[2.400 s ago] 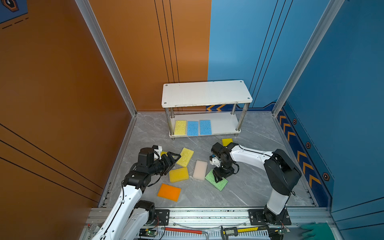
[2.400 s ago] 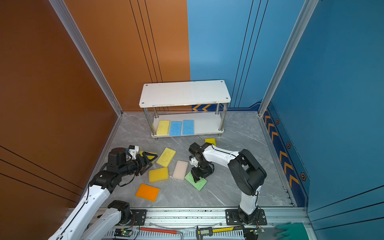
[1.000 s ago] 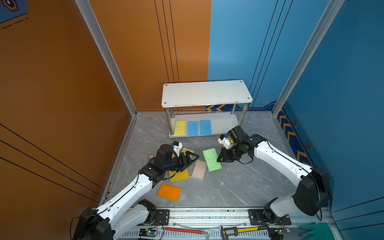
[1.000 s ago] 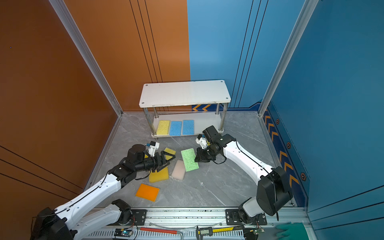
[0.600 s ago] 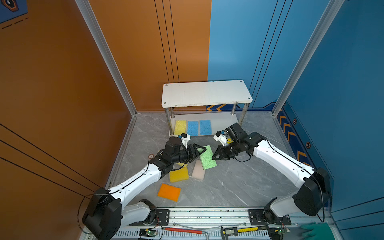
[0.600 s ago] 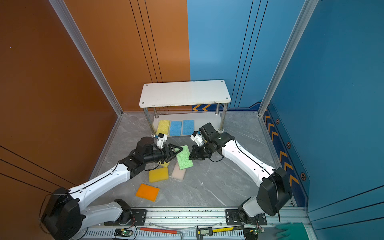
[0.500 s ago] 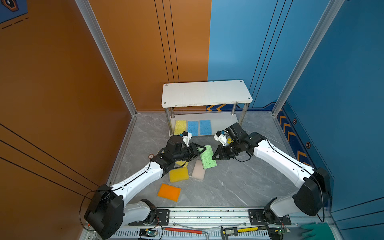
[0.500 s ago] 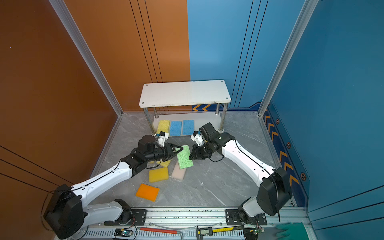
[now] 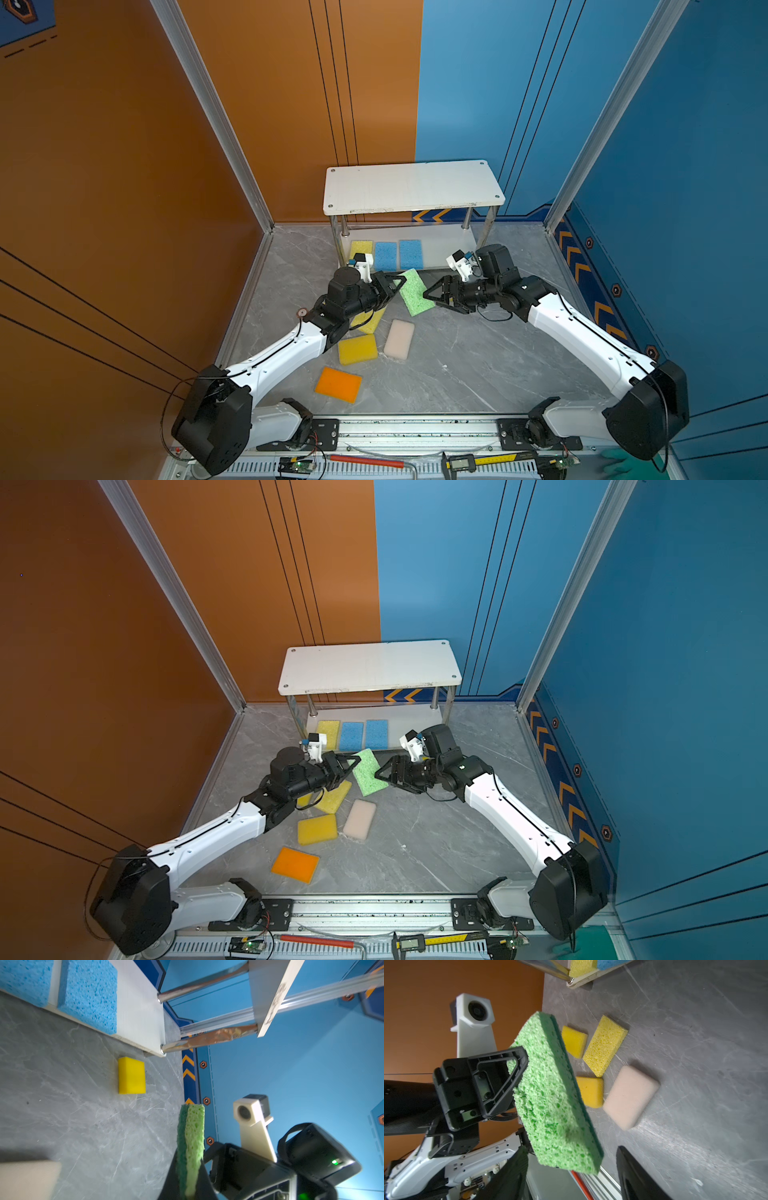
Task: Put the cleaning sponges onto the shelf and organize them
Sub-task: 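Grasp the green sponge's edge with the left gripper while the right gripper holds it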
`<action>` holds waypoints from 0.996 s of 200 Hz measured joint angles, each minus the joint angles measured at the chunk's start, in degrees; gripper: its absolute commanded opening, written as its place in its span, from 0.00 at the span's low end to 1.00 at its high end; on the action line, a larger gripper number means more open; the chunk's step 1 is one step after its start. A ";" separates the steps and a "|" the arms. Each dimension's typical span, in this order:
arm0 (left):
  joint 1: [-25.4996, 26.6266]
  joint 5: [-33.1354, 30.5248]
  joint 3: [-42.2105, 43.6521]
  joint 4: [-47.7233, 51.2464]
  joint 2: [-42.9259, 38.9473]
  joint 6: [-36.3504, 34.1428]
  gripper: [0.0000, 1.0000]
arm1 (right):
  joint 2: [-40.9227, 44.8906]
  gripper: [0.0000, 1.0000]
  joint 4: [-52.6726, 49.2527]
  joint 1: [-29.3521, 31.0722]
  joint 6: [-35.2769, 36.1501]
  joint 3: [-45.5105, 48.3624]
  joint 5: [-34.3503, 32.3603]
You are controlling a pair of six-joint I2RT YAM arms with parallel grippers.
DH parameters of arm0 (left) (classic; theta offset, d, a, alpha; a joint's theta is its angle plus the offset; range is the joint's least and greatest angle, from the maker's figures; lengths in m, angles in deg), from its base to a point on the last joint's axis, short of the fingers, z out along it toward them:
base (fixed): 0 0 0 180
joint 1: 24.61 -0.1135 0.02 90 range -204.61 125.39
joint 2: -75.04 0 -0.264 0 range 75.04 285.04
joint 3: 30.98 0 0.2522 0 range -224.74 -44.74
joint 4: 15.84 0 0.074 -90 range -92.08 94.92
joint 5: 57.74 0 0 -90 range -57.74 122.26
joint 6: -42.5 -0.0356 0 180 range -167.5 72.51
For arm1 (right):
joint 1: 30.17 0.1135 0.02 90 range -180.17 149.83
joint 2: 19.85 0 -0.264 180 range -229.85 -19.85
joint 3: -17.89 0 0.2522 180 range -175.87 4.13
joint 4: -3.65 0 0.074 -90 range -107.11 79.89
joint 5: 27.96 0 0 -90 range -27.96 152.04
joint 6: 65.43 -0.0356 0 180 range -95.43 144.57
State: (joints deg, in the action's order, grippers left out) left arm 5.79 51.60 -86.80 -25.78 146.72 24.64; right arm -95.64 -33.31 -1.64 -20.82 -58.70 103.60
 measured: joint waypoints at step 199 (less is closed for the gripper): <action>-2.05 -3.98 6.38 -19.82 0.00 11.98 0.03 | -0.15 0.37 30.97 0.39 -21.73 7.37 1.29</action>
State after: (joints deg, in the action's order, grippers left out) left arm 3.73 47.62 -80.42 -45.60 146.72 36.62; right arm -95.79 -2.34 -1.24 -42.55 -51.33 104.89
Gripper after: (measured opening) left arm 0.088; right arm 0.383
